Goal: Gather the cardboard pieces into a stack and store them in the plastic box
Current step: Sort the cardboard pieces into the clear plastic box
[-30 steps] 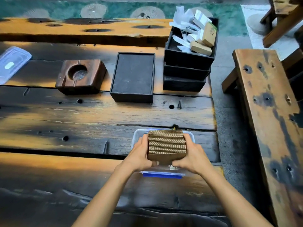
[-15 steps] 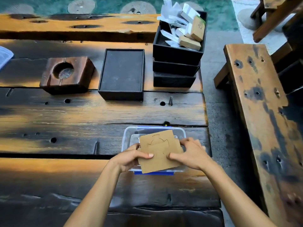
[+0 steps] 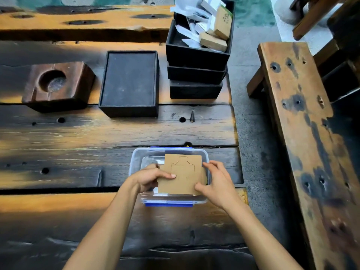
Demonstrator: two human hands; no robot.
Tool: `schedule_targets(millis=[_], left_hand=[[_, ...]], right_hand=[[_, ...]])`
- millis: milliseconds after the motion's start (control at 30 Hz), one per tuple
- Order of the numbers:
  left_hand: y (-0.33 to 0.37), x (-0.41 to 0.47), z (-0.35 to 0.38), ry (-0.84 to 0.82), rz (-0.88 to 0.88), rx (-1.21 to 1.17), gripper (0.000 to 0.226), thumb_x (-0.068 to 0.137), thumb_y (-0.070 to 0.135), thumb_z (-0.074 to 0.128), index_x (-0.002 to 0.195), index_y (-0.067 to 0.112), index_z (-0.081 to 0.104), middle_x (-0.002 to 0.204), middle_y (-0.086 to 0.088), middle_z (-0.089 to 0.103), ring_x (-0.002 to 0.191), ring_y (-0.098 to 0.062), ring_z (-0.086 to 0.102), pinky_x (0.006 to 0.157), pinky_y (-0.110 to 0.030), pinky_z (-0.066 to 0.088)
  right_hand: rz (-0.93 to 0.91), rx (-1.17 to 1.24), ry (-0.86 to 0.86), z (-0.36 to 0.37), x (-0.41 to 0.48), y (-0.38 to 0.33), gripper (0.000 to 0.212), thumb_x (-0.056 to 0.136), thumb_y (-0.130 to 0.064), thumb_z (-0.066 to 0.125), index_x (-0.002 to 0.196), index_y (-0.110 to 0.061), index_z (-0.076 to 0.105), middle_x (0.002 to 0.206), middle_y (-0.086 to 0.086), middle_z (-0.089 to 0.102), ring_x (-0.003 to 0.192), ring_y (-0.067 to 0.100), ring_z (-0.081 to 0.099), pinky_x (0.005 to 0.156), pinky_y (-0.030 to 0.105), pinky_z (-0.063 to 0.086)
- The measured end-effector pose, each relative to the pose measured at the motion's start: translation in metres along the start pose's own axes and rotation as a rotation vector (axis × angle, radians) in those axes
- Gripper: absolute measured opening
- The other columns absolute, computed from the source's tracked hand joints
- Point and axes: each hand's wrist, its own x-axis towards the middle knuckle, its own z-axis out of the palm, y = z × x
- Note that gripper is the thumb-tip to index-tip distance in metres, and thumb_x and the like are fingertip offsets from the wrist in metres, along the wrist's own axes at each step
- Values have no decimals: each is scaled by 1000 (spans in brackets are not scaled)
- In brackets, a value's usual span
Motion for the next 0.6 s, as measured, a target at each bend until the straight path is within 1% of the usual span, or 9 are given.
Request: schedule_targets(millis=[100, 200, 233, 267, 333, 367, 433, 500, 600], left_hand=[[-5, -1, 11, 147, 46, -100, 63, 76, 2, 89, 128, 2, 54, 101, -10, 82, 87, -22, 81, 64, -31, 63], [-16, -1, 27, 267, 118, -111, 62, 75, 5, 88, 129, 8, 59, 109, -8, 80, 88, -20, 80, 63, -28, 62], [-19, -1, 33, 308, 152, -96, 63, 75, 7, 88, 130, 10, 59, 111, -6, 79, 88, -18, 79, 65, -28, 63], [-22, -2, 39, 359, 186, -49, 67, 74, 12, 87, 134, 13, 57, 116, -5, 76, 94, -18, 78, 74, -31, 63], [-26, -5, 47, 466, 225, 120, 79, 76, 25, 82, 145, 24, 44, 129, -1, 66, 112, -23, 67, 96, -38, 57], [-27, -6, 50, 492, 231, 168, 83, 80, 27, 79, 150, 30, 35, 132, 0, 63, 116, -24, 63, 100, -39, 53], [-28, -7, 54, 488, 238, 167, 85, 86, 26, 75, 154, 35, 25, 135, 0, 60, 119, -25, 59, 104, -40, 49], [-28, -6, 56, 476, 235, 175, 80, 87, 25, 73, 152, 35, 28, 141, -2, 58, 124, -27, 57, 109, -44, 47], [-25, -7, 59, 480, 207, 201, 72, 86, 27, 70, 147, 31, 33, 147, -7, 49, 129, -28, 53, 110, -48, 47]], right_hand=[[2, -15, 45, 3, 1, 1, 72, 79, -30, 78, 145, -22, 51, 148, -6, 40, 135, 18, 46, 112, 32, 38], [-24, -9, 108, 7, 0, 1, 67, 79, -27, 78, 141, -25, 53, 144, -6, 46, 130, 20, 50, 110, 34, 41], [-39, -21, 123, 9, -1, 2, 65, 79, -27, 78, 140, -27, 54, 144, -6, 46, 129, 21, 50, 110, 35, 41], [-53, -41, 130, 11, -2, 3, 64, 80, -28, 78, 139, -29, 54, 146, -4, 45, 131, 23, 49, 111, 36, 40], [-65, -83, 118, 15, -3, 4, 62, 80, -33, 79, 138, -32, 56, 154, 0, 39, 137, 27, 44, 113, 38, 36], [-63, -110, 98, 17, -4, 6, 66, 79, -38, 81, 139, -33, 55, 159, 2, 34, 140, 28, 41, 114, 39, 35], [-69, -188, 54, 20, -3, 7, 79, 74, -47, 85, 143, -36, 50, 164, 4, 24, 143, 29, 36, 115, 41, 36], [-80, -255, 44, 22, -2, 7, 88, 70, -50, 88, 145, -35, 46, 165, 6, 21, 144, 30, 33, 115, 41, 37], [-84, -295, 33, 22, 0, 5, 91, 70, -52, 88, 147, -34, 43, 165, 9, 20, 145, 32, 30, 114, 43, 38]])
